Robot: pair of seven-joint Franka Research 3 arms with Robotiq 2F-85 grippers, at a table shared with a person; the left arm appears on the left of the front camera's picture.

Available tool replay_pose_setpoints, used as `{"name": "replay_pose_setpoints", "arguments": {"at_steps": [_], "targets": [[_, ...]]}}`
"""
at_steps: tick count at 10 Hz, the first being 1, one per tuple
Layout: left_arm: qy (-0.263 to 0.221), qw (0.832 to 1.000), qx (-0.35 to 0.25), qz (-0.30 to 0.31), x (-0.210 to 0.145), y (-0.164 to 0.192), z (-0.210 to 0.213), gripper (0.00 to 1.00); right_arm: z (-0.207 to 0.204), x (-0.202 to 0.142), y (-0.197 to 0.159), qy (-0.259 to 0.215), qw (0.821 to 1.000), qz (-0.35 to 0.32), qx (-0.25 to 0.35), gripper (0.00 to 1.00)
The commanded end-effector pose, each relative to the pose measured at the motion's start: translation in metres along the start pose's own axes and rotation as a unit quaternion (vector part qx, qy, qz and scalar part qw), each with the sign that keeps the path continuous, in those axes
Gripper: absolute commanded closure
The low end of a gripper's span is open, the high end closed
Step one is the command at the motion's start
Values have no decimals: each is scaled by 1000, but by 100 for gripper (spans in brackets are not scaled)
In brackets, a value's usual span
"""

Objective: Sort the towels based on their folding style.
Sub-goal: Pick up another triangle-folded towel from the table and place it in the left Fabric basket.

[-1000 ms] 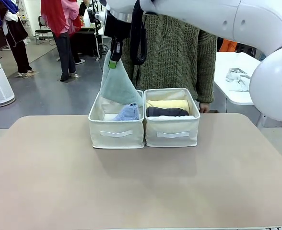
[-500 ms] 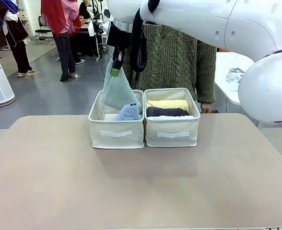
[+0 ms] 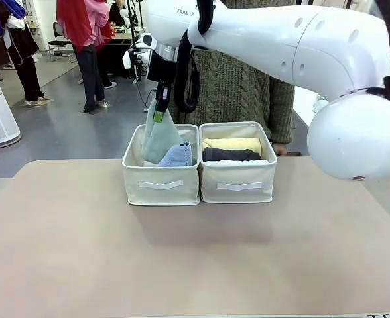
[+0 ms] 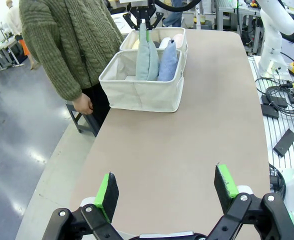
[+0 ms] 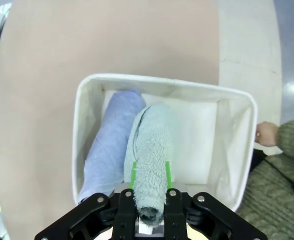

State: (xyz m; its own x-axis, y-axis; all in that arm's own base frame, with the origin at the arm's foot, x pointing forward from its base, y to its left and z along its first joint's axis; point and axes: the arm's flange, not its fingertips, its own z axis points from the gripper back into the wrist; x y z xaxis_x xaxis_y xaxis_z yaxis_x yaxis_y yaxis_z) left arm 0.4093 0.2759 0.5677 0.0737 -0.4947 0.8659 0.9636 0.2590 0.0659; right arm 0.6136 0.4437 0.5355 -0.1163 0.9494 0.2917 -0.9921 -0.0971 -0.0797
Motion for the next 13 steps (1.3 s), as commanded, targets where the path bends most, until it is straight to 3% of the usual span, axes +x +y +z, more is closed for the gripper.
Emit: {"name": "replay_pose_setpoints", "arguments": {"at_steps": [1,13], "targets": [[5,1000,0,-2,0,-3,1,0,5,20,-26,-3,1000,-2,7,82],[5,1000,0,-2,0,-3,1,0,-49,29,-31,11,1000,14,10,82]]}}
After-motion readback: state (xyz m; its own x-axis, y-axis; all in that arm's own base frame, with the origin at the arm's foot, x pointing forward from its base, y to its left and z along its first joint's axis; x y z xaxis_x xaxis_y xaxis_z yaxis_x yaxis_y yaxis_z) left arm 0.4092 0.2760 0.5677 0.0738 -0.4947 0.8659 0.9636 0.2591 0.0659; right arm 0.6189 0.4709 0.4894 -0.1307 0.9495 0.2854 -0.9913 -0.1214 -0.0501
